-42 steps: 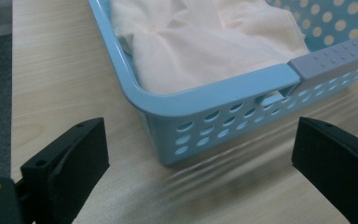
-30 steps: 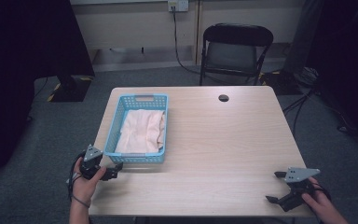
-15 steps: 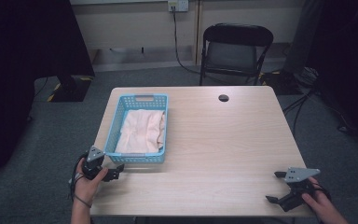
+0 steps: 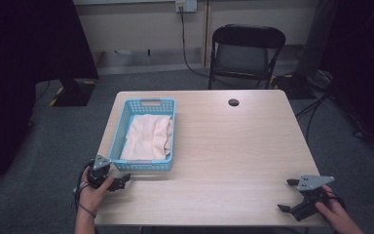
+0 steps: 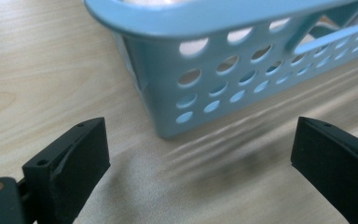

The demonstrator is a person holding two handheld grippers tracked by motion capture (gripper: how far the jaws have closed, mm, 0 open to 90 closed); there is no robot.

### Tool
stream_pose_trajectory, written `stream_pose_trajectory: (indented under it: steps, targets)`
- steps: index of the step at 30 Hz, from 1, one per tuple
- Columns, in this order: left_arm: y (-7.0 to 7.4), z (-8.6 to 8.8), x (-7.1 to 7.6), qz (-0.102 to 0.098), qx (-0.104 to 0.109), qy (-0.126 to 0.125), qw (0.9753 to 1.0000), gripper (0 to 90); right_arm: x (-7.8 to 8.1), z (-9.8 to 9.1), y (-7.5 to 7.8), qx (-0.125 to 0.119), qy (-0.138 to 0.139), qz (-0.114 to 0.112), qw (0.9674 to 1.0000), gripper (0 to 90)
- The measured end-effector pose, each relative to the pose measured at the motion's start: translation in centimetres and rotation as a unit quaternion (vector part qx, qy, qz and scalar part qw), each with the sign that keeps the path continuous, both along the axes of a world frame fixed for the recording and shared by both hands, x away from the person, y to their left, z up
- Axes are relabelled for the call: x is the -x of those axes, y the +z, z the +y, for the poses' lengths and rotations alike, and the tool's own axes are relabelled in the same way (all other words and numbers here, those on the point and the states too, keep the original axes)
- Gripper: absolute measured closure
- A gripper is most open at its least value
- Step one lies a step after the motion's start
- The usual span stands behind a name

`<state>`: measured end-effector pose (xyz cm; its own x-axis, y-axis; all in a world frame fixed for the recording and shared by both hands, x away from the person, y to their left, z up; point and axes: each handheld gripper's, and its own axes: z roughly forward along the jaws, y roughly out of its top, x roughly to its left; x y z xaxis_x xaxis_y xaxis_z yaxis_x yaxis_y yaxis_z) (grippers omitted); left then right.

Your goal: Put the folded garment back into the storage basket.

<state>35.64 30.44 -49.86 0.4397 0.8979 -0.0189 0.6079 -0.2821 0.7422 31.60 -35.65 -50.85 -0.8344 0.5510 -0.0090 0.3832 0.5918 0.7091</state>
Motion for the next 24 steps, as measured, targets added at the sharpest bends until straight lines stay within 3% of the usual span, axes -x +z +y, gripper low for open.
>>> stream_pose_trajectory:
  steps: [12,24]
  targets:
    - [-0.54,-0.28,-0.08,0.009,-0.032,-0.012,0.9994,3.8,0.0,0.0,0.0,0.0,0.0,0.0,1.0,0.0]
    - [-0.97,-0.27,-0.02,0.015,-0.018,-0.01,0.9997,0.7,0.0,0.0,0.0,0.0,0.0,0.0,1.0,0.0]
